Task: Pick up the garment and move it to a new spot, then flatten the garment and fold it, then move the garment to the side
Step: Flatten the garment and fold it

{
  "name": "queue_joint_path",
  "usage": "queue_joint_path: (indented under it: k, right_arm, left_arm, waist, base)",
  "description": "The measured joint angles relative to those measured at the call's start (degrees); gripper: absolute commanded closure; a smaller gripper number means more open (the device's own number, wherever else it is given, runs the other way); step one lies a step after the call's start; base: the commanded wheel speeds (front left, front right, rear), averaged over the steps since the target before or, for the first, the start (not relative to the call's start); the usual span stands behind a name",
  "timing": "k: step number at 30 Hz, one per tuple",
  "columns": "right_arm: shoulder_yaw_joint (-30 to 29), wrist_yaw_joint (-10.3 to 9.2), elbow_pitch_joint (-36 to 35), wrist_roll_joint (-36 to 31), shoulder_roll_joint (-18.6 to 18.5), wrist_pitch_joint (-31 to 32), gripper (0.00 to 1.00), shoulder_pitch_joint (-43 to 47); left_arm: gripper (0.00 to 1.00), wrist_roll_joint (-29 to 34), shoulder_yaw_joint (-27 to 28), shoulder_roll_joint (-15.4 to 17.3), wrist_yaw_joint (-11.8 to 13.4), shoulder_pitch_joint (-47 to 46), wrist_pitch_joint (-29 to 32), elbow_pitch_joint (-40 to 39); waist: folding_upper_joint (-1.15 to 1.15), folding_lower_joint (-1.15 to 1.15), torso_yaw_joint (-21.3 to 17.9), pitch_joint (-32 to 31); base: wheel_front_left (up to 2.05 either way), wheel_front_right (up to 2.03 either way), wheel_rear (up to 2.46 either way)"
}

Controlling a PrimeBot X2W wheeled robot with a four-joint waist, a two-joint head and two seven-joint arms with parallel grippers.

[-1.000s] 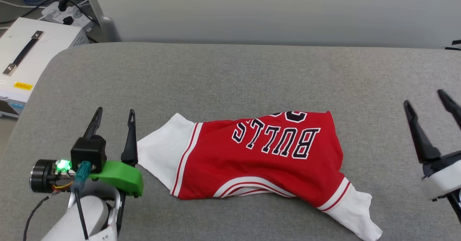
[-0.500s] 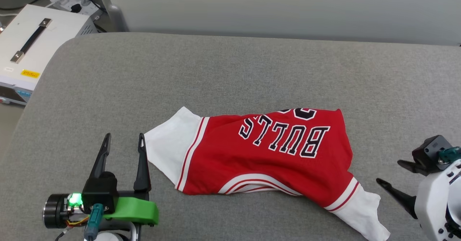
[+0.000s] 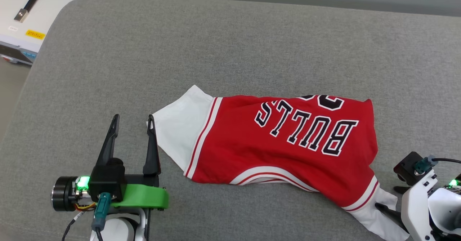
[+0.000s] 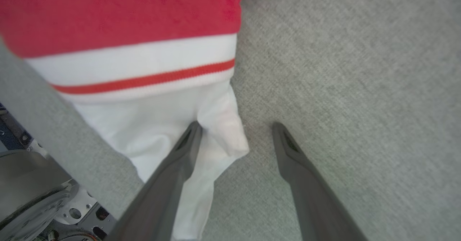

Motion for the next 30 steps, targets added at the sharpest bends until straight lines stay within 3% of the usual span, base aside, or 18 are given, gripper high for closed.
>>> queue_joint_path:
  k: [3,4,5,15,26,30]
  right_arm:
    - [2.5,-0.02,0.8,0.9,-0.5,-0.4,0.00,-1.6]
    - [3.3,-0.02,0.8,1.1,-0.7,-0.7,0.59,-2.2]
    - [4.0,-0.01,0.9,1.2,-0.9,-1.7,1.00,-3.0]
    - [3.1,0.02,1.4,2.1,0.7,-12.5,1.00,-5.2]
    - [-10.7,0.03,-2.8,1.5,-0.8,-16.7,1.00,-3.6]
    - [-15.8,0.03,-1.3,2.9,0.8,-16.4,1.00,-4.1]
  left_arm:
    - [0.00,1.0,1.1,-0.8,-0.7,0.0,0.0,0.1]
    - [0.00,1.2,1.3,-1.0,-0.9,0.0,0.0,0.1]
    - [0.00,1.5,1.5,-1.1,-1.1,0.0,0.0,0.1]
    - [0.00,3.0,3.3,-3.0,-3.0,0.2,0.0,0.6]
    - [0.00,4.1,4.5,-4.5,-4.3,1.4,0.0,0.4]
    - [0.00,4.5,4.7,-4.9,-4.9,1.3,0.0,0.1]
  waist:
    - [0.00,0.00,0.5,0.9]
    - [0.00,0.00,0.5,1.1]
    - [0.00,0.00,0.5,1.2]
    - [0.00,0.00,-0.9,-1.5]
    - [0.00,0.00,-2.4,-3.3]
    - [0.00,0.00,-2.2,-1.9]
  base:
    - [0.00,0.00,0.00]
    - [0.00,0.00,0.00]
    - [0.00,0.00,0.00]
    - [0.00,0.00,0.00]
    - [0.00,0.00,0.00]
    - [0.00,0.00,0.00]
